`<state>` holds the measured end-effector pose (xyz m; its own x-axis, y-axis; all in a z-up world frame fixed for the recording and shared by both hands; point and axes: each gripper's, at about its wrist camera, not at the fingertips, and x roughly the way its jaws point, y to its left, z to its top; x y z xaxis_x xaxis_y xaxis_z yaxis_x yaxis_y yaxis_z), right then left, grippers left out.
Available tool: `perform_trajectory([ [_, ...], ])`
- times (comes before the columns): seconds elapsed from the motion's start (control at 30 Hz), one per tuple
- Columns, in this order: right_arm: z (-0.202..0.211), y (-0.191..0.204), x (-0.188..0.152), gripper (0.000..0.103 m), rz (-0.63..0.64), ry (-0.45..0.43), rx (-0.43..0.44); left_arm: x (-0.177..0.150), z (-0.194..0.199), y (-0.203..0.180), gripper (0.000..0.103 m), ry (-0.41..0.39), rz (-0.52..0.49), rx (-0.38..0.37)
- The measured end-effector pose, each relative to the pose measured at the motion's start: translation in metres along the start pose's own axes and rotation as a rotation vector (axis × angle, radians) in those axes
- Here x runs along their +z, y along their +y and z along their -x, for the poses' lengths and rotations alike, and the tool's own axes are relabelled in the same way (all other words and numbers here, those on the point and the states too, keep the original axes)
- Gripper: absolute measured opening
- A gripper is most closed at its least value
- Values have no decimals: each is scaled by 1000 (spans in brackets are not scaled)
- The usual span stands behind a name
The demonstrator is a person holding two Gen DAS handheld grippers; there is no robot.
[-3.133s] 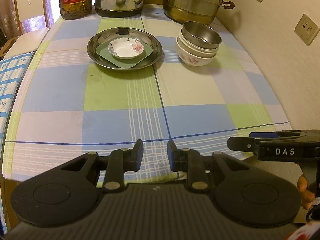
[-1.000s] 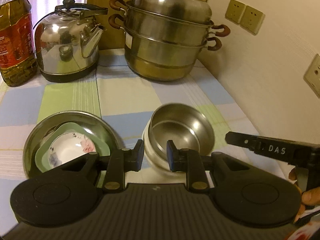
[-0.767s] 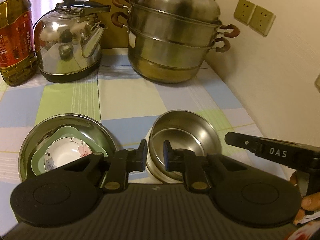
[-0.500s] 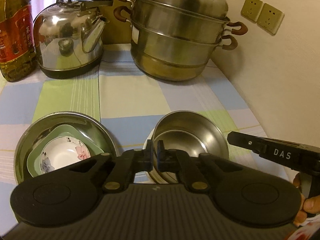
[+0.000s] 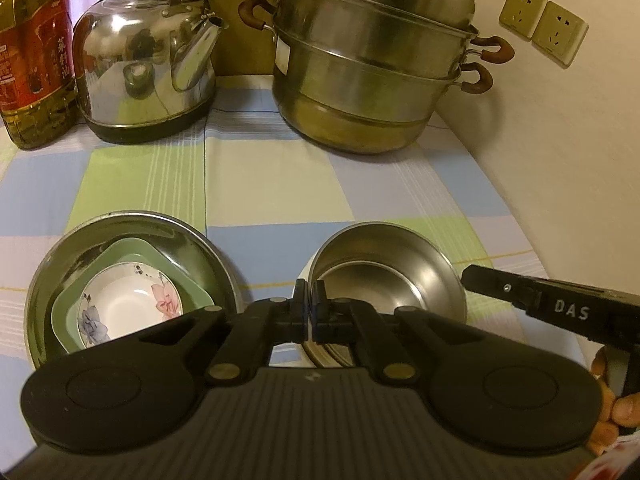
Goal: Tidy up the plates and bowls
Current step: 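Reach both tools to the nested bowl stack and pinch its rim, then lift the bowl stack with both tools and carry it over the steel plate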
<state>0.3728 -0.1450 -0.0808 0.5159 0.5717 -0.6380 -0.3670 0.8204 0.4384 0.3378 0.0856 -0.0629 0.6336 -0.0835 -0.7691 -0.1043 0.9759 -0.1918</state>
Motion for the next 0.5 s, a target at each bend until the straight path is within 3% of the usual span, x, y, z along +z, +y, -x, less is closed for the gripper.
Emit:
perform_trajectory([
  [0.5,-5,-6,-1,1,-17,36,4,-1,-3,2,1,11,17,5],
])
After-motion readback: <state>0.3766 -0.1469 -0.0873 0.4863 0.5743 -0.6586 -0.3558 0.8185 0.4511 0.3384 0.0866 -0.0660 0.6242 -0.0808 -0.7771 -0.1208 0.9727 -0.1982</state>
